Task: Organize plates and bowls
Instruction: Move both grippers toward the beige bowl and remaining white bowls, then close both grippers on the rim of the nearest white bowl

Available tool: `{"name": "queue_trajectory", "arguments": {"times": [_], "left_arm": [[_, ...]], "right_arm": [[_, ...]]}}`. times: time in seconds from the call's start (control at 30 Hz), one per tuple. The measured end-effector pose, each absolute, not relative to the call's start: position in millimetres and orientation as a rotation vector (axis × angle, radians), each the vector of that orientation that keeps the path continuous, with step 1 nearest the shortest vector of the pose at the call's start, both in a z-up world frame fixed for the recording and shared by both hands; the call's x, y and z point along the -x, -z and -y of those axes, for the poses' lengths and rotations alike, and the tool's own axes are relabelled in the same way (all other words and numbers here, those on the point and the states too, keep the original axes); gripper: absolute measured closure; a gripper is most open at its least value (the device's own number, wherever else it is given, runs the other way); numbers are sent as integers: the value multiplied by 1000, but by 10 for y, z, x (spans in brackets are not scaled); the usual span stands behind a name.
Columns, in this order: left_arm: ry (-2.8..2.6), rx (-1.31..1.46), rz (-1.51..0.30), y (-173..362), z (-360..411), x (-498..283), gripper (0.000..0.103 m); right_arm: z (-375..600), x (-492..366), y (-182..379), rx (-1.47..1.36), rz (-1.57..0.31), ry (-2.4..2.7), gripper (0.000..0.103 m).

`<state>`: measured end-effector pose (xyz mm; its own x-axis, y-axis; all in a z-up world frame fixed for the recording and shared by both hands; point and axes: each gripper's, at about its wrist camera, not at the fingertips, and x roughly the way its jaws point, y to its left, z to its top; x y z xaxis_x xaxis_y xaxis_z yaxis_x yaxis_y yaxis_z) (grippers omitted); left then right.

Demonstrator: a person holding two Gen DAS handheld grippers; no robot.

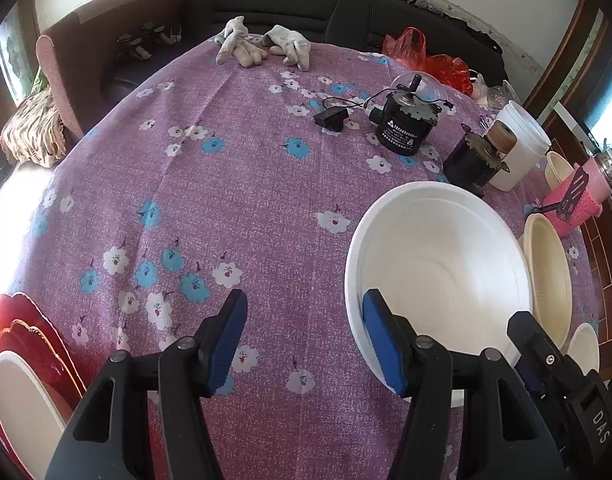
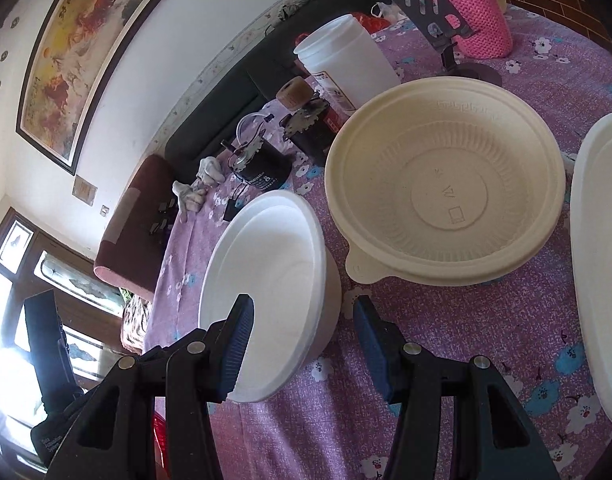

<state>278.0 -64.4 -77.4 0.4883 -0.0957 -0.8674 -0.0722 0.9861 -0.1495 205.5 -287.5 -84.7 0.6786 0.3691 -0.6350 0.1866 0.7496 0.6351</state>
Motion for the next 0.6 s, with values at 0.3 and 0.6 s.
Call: {"name": "queue_trajectory", "arguments": {"times": [0.3, 0.6], "left_arm": [[105, 235, -1116, 812, 649, -2901, 44], [186, 299, -1121, 801, 718, -2984, 43]], "right_arm": [[2877, -2122, 933, -769, -854, -111, 46], [2870, -2154, 1013, -787, -862, -122, 46]]}}
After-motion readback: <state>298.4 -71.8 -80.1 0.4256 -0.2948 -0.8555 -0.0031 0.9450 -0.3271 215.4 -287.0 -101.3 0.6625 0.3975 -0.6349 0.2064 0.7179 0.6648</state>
